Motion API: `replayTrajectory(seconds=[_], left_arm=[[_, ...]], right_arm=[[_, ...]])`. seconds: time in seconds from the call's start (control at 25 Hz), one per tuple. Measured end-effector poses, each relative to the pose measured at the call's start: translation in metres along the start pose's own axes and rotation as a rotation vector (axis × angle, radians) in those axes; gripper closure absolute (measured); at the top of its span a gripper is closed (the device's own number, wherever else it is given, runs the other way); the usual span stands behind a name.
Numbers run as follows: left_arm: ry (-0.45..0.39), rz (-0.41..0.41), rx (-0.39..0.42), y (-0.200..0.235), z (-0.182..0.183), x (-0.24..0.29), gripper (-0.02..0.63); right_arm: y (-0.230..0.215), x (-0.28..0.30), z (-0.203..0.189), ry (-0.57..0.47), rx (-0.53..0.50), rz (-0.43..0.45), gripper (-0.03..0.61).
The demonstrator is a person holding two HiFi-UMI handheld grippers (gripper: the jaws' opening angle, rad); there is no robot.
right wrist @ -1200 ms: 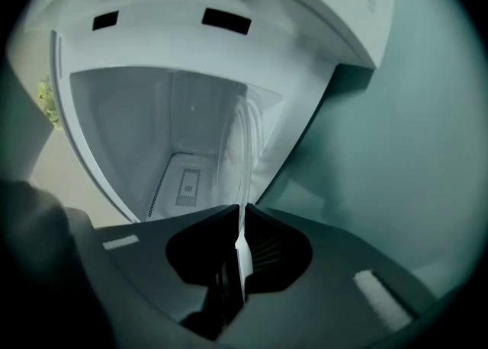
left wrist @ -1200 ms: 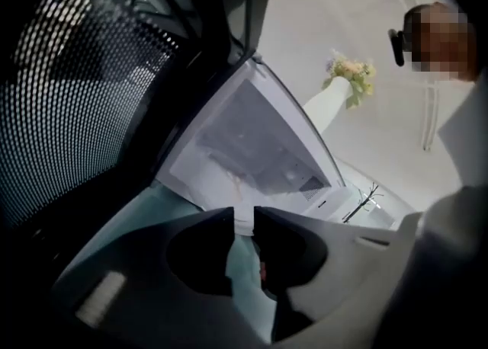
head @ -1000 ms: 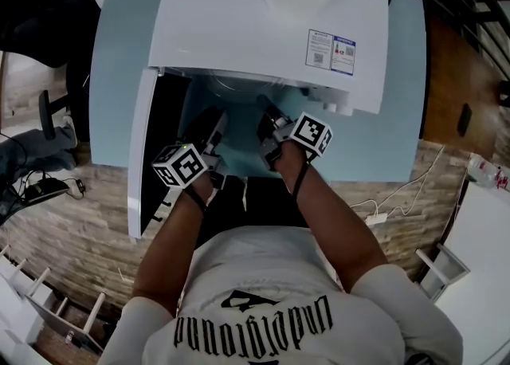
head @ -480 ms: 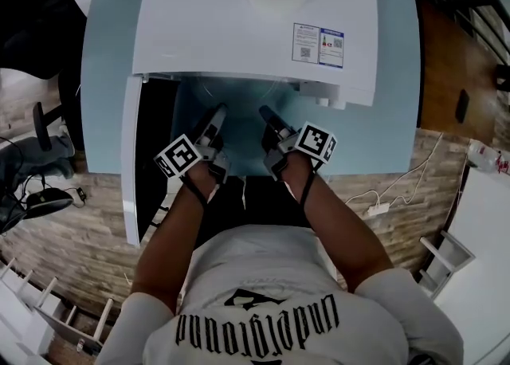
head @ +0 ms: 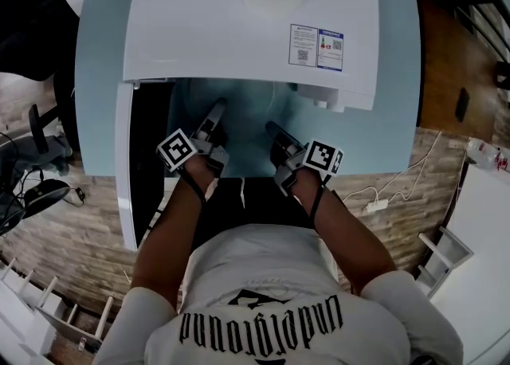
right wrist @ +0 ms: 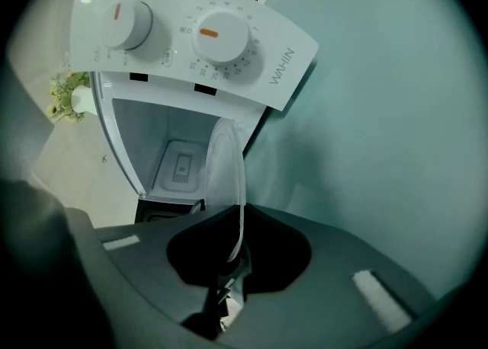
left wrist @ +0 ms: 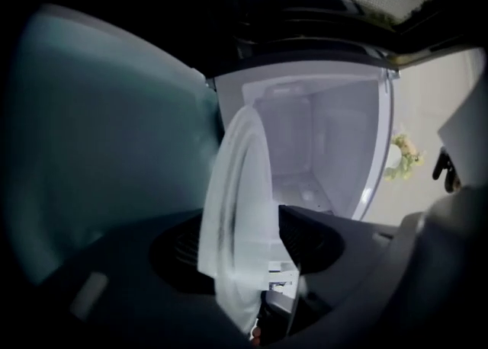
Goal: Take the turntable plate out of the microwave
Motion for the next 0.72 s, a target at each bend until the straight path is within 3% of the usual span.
replayTrajectory(seconds=[0.12, 0.24, 0.36, 0.72], left_arm=[[0.008, -0.04, -0.013, 0.0, -0.002, 0.001, 0.332], [0.007, -0.059, 0.007, -0.002, -0.003, -0.002, 0.467], [-0.001, -0.096, 0.012, -0.006, -0.003, -0.001, 0.511], [-0.033, -0.186, -0.027, -0.014, -0.005, -0.012, 0.535]], right_arm=[[-0.001, -0.005, -0.002, 0.017, -0.005, -0.01, 0.558], [0.002, -0.004, 0.0, 0.019, -0.021, 0.019, 0.558], [0.003, -0.005, 0.002, 0.022, -0.032, 0.028, 0.558], [0.013, -0.01, -0.003, 0.02, -0.038, 0.067, 0.555]])
Point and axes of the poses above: the fingertips, and each gripper's own axes: x forward along the fingers, y to its left, z out of its top, the point moved 5 cm from there along -x, backward along the fingers, and after that the axes turned 2 degrees about -x, right-handed, at the moved point
